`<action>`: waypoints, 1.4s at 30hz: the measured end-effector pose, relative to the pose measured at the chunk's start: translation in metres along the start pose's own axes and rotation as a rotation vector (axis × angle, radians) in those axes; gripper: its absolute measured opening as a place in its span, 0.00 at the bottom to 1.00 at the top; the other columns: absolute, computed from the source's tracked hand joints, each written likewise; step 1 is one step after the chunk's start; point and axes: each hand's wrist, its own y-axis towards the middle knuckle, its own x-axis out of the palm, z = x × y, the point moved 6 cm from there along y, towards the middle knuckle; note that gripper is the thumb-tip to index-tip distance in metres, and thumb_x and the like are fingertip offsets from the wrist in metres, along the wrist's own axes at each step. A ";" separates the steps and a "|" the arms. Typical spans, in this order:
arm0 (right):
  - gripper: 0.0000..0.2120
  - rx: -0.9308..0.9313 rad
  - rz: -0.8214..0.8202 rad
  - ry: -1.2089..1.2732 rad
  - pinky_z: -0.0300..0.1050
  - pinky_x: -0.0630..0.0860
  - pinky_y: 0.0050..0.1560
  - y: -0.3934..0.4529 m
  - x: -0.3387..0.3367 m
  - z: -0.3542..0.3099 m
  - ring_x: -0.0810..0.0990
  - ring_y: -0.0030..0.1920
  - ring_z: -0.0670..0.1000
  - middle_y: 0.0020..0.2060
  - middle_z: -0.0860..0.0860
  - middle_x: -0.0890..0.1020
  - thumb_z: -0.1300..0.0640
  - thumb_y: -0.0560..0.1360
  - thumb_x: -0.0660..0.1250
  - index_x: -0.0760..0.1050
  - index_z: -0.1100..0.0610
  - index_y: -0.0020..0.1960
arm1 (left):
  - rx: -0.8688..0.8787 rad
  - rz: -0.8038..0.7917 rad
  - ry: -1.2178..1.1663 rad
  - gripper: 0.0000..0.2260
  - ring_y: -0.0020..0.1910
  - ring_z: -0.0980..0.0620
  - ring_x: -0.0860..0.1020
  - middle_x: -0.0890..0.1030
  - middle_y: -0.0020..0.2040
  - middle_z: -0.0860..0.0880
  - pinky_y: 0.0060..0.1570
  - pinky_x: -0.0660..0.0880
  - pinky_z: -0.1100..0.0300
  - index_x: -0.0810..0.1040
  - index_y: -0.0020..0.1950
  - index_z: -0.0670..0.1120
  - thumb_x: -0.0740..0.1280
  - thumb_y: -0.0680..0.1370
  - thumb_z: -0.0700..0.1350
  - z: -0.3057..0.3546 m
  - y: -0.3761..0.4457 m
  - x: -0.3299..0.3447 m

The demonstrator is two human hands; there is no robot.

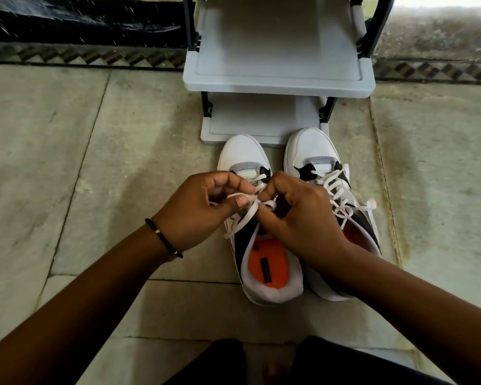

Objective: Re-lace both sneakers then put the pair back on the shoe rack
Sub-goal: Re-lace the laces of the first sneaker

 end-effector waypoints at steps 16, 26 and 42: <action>0.04 0.038 -0.113 -0.296 0.42 0.63 0.40 -0.005 -0.040 0.019 0.68 0.36 0.42 0.30 0.35 0.69 0.60 0.68 0.73 0.79 0.55 0.36 | -0.007 0.223 0.270 0.06 0.42 0.59 0.76 0.80 0.36 0.57 0.36 0.68 0.78 0.80 0.40 0.51 0.65 0.74 0.43 -0.024 -0.023 -0.020; 0.05 0.127 -0.236 -0.450 0.42 0.63 0.37 -0.013 -0.032 0.032 0.73 0.37 0.53 0.32 0.49 0.73 0.61 0.69 0.71 0.77 0.54 0.36 | -0.030 0.183 0.344 0.09 0.42 0.66 0.75 0.79 0.36 0.58 0.39 0.66 0.81 0.77 0.37 0.56 0.65 0.75 0.43 -0.036 -0.025 -0.014; 0.06 -0.120 -0.279 -0.425 0.52 0.75 0.41 -0.015 0.005 0.001 0.78 0.39 0.58 0.36 0.53 0.83 0.57 0.71 0.65 0.80 0.57 0.43 | 0.307 0.180 0.690 0.13 0.41 0.55 0.75 0.82 0.42 0.45 0.39 0.78 0.56 0.79 0.49 0.45 0.57 0.73 0.46 -0.010 -0.022 0.028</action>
